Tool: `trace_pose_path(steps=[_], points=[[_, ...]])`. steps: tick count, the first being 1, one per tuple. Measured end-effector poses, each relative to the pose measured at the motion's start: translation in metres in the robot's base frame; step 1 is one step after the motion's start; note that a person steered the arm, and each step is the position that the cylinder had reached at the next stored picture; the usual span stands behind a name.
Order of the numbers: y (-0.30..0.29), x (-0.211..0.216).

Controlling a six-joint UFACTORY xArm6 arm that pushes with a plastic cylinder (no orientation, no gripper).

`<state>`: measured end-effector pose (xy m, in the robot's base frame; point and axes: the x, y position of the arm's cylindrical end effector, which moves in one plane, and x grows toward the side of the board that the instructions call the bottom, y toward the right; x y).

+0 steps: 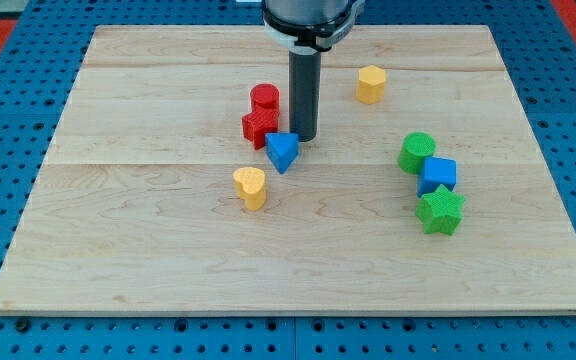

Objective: Move the blue triangle to the bottom of the red star

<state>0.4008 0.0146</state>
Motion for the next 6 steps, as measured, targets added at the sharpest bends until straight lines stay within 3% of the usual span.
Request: trace_pose_path(steps=[2, 5, 6], points=[[0.045, 0.031], [-0.028, 0.023], [0.019, 0.022]])
